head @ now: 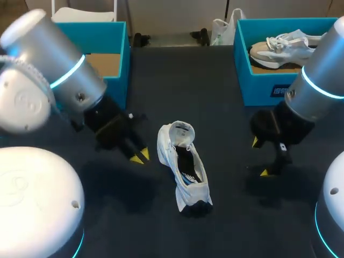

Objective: Take the shoe out of the shoebox, open the shoe tongue, remove and reinsert the insole, then place the shoe into the shoebox

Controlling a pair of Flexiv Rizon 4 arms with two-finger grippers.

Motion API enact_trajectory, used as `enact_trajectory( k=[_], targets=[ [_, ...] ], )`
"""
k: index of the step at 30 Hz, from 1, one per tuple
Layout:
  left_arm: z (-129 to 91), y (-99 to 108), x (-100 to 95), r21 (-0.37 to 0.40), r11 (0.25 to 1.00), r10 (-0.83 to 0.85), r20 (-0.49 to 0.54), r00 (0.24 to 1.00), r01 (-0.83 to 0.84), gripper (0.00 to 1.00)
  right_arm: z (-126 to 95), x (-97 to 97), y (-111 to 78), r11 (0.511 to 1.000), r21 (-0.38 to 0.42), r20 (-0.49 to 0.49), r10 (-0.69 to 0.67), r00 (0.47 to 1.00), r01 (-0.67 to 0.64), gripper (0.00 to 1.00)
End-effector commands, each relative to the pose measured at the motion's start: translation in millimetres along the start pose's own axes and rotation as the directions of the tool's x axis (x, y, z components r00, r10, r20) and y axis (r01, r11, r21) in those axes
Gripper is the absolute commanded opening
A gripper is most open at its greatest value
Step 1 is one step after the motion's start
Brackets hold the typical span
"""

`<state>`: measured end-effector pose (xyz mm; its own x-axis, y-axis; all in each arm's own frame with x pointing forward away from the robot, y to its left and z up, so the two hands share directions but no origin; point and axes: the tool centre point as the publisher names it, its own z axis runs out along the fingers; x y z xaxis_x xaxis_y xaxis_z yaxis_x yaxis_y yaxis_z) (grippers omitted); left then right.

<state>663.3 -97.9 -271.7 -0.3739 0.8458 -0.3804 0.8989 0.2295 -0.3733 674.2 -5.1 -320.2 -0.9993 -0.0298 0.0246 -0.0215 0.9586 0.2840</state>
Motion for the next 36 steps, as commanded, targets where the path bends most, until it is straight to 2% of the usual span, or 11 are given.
enact_trajectory(
  k=[1,5,16,22,26,32,36],
  targets=[
    [-19.5,4.1,3.3,0.002,1.000,0.027,-0.444,0.895,-0.030,0.00,-10.6,2.8,-16.9,0.999,-0.049,0.031,-0.016,0.999,0.018,1.00],
    [-19.5,4.1,3.3,0.002,1.000,0.027,-0.444,0.895,-0.030,0.00,-13.3,6.1,-27.8,0.992,-0.081,0.030,0.102,0.994,-0.099,1.00],
    [-19.5,4.1,3.3,0.002,1.000,0.027,-0.444,0.895,-0.030,0.00,-13.3,6.1,-27.8,0.992,-0.081,0.030,0.102,0.994,-0.099,1.00],
    [-17.5,-7.5,-28.9,-0.019,0.971,0.192,-0.536,0.822,-0.240,0.00,-13.3,6.1,-27.8,0.992,-0.081,0.030,0.102,0.994,-0.099,1.00],
    [-21.8,-10.6,-47.7,-0.021,0.958,0.222,-0.578,0.786,-0.286,0.00,-13.3,6.1,-27.8,0.992,-0.081,0.030,0.102,0.994,-0.099,1.00],
    [-21.8,-10.6,-47.7,-0.021,0.958,0.222,-0.578,0.786,-0.286,0.00,-13.3,6.1,-27.8,0.992,-0.081,0.030,0.102,0.994,-0.099,1.00],
    [2.4,1.5,-57.9,-0.037,0.954,0.223,-0.576,0.786,-0.298,0.00,-13.3,6.1,-27.8,0.992,-0.081,0.030,0.102,0.994,-0.099,1.00]
  ],
)
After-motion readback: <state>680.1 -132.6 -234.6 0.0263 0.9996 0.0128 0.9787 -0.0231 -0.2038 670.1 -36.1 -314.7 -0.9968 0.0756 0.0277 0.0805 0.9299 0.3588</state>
